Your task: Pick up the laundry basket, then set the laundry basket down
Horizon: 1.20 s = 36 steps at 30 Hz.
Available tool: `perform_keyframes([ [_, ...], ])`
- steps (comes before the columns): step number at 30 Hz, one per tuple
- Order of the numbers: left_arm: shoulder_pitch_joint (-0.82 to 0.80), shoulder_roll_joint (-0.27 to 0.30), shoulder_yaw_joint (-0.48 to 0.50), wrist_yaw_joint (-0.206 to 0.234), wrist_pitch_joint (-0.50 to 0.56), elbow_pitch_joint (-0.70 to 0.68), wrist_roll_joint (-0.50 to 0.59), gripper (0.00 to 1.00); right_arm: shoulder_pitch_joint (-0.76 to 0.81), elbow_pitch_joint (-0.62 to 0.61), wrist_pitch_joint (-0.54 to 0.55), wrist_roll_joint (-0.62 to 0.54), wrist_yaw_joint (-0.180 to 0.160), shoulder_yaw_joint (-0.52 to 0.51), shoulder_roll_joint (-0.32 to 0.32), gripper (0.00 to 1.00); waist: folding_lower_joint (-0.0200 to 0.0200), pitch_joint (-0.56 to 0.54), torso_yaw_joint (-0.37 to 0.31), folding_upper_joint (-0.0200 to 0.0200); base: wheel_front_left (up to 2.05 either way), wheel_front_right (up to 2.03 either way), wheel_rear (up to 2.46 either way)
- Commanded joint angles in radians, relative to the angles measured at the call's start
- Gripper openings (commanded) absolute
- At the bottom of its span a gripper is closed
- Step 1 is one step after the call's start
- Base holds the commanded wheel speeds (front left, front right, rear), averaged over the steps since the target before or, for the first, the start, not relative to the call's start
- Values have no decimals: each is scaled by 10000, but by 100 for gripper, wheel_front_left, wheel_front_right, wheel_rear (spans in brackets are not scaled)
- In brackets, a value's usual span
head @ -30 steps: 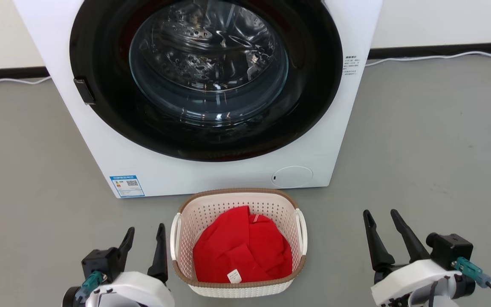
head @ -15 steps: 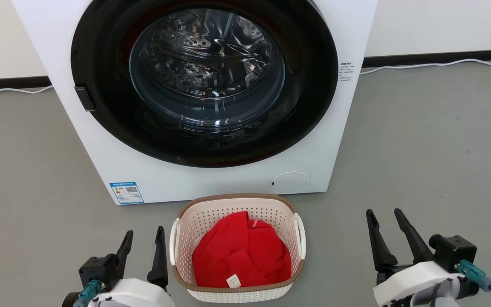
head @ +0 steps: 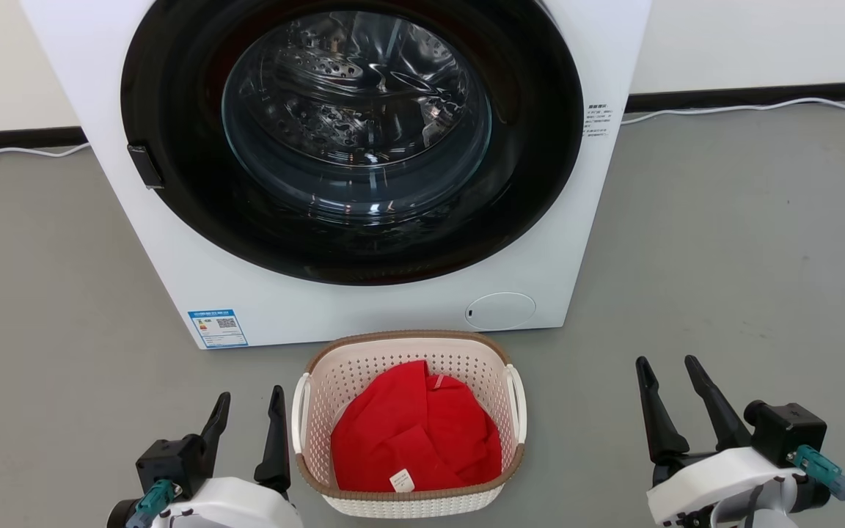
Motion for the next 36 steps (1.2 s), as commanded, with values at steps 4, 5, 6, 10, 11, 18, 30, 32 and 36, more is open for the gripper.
perform_keyframes([
  [4,-196,71,250,47,-61,-262,-23,100,-75,-277,-107,-129,71,146,-7,100,0,17,4,0,0,0,0],
  [5,-196,71,250,47,-61,-262,-23,100,-75,-277,-107,-129,71,146,-7,100,0,17,4,0,0,0,0],
  [6,-200,70,245,46,-61,-258,-25,100,-80,-272,-107,-138,71,141,-6,100,0,19,4,0,0,0,0],
  [10,-207,70,218,46,-61,-258,-47,100,-82,-248,-107,-178,71,129,-7,100,0,11,2,0,0,0,0],
  [11,-209,70,212,46,-61,-262,-49,100,-84,-245,-107,-187,71,127,-8,100,0,13,2,0,0,0,0],
  [18,-224,70,193,45,-61,-274,-56,100,-105,-219,-107,-254,71,135,-5,100,0,28,-4,0,0,0,0],
  [30,-199,70,182,-83,-61,-168,-270,100,-84,-207,-107,-257,71,124,16,100,0,14,-40,0,0,0,0],
  [32,-1,2,-87,-118,2,84,-282,0,0,6,2,-118,0,-78,36,0,0,10,-44,0,0,0,0],
  [36,215,-69,-82,-117,20,553,-303,0,261,400,29,-64,-2,-59,120,0,0,9,-44,0,0,0,0],
])
